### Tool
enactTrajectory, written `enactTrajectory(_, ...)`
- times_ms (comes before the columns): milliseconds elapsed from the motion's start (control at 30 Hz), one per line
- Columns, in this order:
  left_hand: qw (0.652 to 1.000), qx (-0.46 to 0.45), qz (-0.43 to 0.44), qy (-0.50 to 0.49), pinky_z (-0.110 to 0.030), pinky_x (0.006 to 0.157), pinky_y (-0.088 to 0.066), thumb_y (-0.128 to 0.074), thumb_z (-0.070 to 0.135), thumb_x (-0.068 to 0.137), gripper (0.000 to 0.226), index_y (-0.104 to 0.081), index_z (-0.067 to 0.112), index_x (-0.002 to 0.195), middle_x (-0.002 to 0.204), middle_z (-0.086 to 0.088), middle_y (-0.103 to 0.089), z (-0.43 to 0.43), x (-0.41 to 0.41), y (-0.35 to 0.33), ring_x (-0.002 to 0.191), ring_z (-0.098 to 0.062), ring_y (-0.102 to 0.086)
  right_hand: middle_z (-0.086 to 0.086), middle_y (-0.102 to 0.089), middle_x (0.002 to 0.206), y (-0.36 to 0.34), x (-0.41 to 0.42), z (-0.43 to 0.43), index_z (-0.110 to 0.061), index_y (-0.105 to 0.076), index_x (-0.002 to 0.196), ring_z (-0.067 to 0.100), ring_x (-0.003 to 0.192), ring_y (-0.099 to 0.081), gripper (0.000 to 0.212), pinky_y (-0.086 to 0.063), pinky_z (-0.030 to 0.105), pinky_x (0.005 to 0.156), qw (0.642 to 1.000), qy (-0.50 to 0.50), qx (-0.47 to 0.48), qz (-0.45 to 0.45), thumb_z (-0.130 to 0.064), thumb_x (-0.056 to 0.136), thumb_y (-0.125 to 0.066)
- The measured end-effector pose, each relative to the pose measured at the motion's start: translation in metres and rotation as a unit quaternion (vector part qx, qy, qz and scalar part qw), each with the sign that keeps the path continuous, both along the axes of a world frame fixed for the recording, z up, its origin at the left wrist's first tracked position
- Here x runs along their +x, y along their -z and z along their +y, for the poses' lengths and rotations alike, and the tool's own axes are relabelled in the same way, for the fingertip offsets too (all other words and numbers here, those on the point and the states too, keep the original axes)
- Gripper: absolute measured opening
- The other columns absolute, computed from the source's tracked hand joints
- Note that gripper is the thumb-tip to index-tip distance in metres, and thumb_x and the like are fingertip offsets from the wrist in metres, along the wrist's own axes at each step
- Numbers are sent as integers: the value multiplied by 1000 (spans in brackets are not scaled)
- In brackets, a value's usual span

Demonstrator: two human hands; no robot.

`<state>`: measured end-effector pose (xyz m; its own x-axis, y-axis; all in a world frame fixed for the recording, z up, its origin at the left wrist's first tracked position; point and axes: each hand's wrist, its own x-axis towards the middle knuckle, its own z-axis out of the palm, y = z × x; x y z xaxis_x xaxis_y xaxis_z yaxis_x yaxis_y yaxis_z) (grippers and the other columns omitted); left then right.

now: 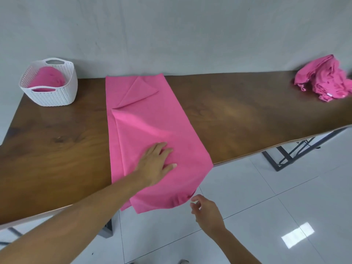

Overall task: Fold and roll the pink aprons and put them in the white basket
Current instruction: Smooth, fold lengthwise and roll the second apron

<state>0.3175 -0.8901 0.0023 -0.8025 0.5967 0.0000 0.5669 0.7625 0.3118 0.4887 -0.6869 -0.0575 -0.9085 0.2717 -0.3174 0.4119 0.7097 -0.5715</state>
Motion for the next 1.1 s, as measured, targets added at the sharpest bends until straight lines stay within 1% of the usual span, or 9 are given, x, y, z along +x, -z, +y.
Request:
enactTrajectory(133, 998, -40, 50, -20, -43, 126, -13, -10, 70, 95, 79, -32, 26, 157, 166, -4, -24, 2, 4, 9, 154, -27, -19, -12, -65, 91, 12, -14, 35, -27, -59, 120, 7, 76, -65, 20, -57, 31, 71, 999, 48, -17, 13, -30, 100, -55)
enactTrajectory(233, 998, -25, 56, -29, -41, 124, -15, -19, 66, 98, 71, -39, 26, 154, 163, -3, -31, 1, 4, 12, 152, -25, -24, -10, -59, 109, 14, -36, 53, -27, -50, 134, 6, 88, -61, 37, -44, 18, 69, 996, 68, -40, 29, -21, 98, -59)
enactTrajectory(400, 997, -4, 65, -43, -39, 123, -21, -31, 59, 99, 63, -46, 24, 149, 159, 0, -39, 3, 4, 12, 148, -23, -31, 0, -41, 129, 26, -69, 74, -21, -47, 140, 13, 99, -55, 50, -40, 13, 70, 990, 10, -134, -33, -6, 94, -60)
enactTrajectory(567, 997, -1, 63, -53, -39, 123, -23, -35, 57, 100, 60, -46, 25, 149, 159, 3, -38, 4, 5, 10, 147, -21, -32, -1, -45, 122, 43, -79, 85, -10, -62, 126, 18, 113, -51, 33, -43, 30, 95, 980, -24, -186, -59, -3, 94, -58)
enactTrajectory(733, 997, 5, 62, -54, -45, 122, -28, -36, 56, 100, 59, -46, 25, 149, 159, 3, -39, 5, 6, 9, 147, -21, -33, -3, -67, 113, 64, -67, 95, -21, -72, 107, 18, 104, -61, 26, -48, 29, 86, 973, -46, -197, -111, -14, 92, -53)
enactTrajectory(833, 997, 2, 66, -50, -48, 120, -31, -36, 54, 100, 59, -46, 23, 149, 159, 0, -40, 7, 6, 9, 147, -24, -35, 2, -67, 81, 71, -55, 98, -13, -66, 80, 18, 74, -57, 20, -44, 31, 70, 968, -32, -210, -137, -6, 84, -47)
enactTrajectory(900, 996, -5, 72, -47, -49, 120, -32, -35, 52, 101, 59, -46, 21, 149, 158, -1, -40, 7, 6, 9, 147, -25, -35, 10, -69, 75, 73, -48, 101, -3, -66, 78, 18, 70, -60, 21, -50, 35, 71, 962, 5, -233, -140, -4, 80, -45)
enactTrajectory(967, 996, -7, 74, -47, -49, 120, -32, -36, 51, 101, 58, -46, 20, 149, 158, -2, -41, 8, 7, 9, 146, -26, -36, 17, -72, 78, 78, -40, 103, 3, -70, 82, 21, 70, -64, 26, -56, 35, 76, 941, 74, -303, -128, 2, 81, -45)
enactTrajectory(1100, 996, -7, 72, -47, -49, 120, -32, -36, 51, 101, 58, -46, 21, 149, 158, -2, -41, 9, 9, 8, 147, -25, -35, 21, -73, 96, 87, -18, 109, 8, -73, 104, 25, 81, -66, 29, -58, 29, 78, 849, 171, -488, -106, 15, 91, -48)
